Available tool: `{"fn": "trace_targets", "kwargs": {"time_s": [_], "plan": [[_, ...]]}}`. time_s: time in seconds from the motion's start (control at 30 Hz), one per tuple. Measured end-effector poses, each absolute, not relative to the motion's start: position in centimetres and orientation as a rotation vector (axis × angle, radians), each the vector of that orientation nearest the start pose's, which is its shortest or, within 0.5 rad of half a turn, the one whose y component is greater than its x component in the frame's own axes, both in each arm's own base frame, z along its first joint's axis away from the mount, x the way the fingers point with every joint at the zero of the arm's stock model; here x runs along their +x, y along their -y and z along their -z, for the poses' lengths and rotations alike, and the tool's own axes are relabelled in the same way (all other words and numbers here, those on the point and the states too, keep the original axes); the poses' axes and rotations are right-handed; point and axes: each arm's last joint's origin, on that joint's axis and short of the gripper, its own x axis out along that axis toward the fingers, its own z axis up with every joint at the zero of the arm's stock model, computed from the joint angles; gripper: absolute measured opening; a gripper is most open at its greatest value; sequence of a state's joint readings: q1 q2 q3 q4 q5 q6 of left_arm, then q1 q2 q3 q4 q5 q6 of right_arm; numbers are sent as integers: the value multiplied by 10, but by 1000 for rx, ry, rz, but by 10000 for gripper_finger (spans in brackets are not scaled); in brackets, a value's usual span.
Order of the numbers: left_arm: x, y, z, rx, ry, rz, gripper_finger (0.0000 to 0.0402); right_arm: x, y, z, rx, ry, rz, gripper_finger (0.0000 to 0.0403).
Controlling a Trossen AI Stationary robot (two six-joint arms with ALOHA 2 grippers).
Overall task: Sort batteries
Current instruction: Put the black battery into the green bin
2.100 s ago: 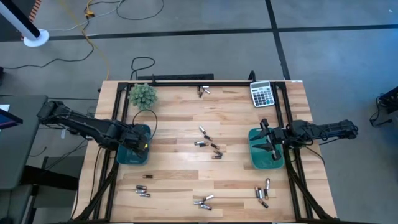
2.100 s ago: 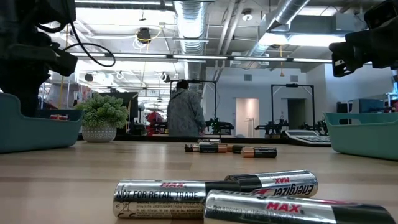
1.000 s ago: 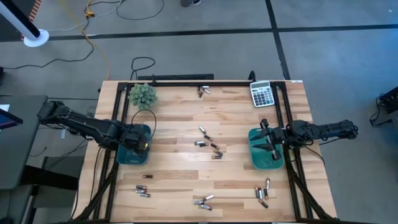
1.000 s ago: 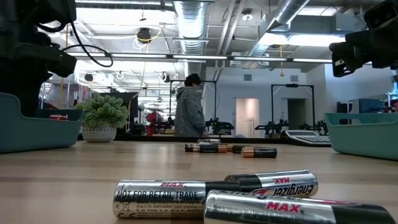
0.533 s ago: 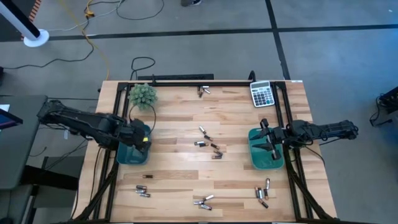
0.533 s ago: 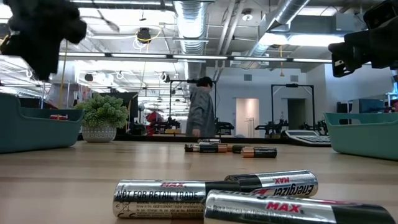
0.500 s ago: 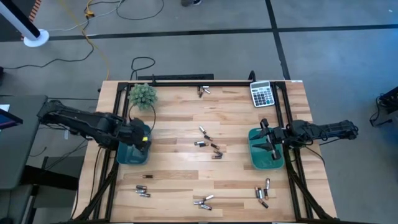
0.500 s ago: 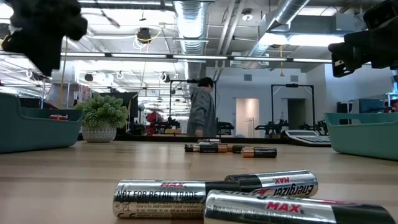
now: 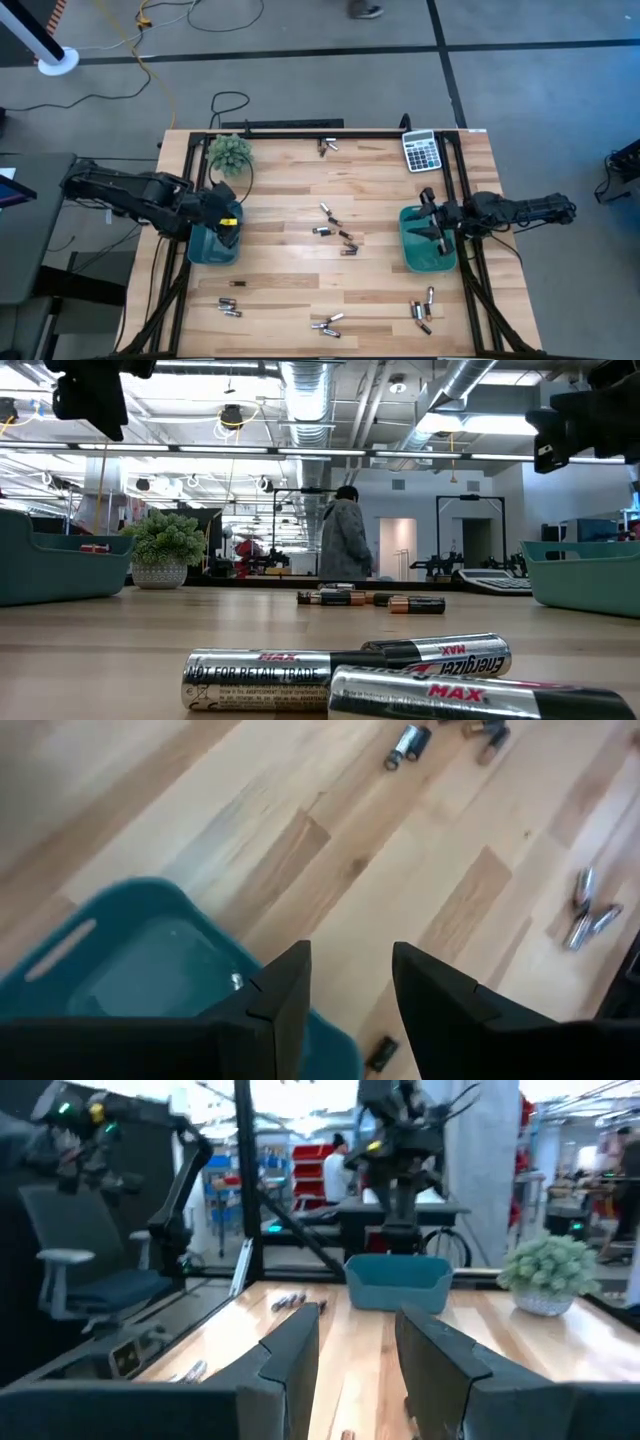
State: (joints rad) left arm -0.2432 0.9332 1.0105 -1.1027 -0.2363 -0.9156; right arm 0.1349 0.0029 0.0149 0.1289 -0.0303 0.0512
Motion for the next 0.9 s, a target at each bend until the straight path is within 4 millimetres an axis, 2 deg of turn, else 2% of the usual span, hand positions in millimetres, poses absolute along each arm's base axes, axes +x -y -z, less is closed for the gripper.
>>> {"fn": "trace_targets", "kwargs": {"time_s": [0.23,0.4,0.53,0.77,0.9], "plan": [[167,31,-303,-392,-925,-493,139,94,-9,-211,101,169,-21,152],[186,35,-296,-359,-895,-508,139,111,-8,-246,98,90,116,152],[192,36,-296,-325,-859,-526,139,144,-9,-275,91,-51,191,152],[186,37,-307,-245,-765,-498,139,225,1,-322,297,-358,354,152],[177,37,-314,-236,-725,-485,139,270,6,-322,291,-646,433,152]]}}
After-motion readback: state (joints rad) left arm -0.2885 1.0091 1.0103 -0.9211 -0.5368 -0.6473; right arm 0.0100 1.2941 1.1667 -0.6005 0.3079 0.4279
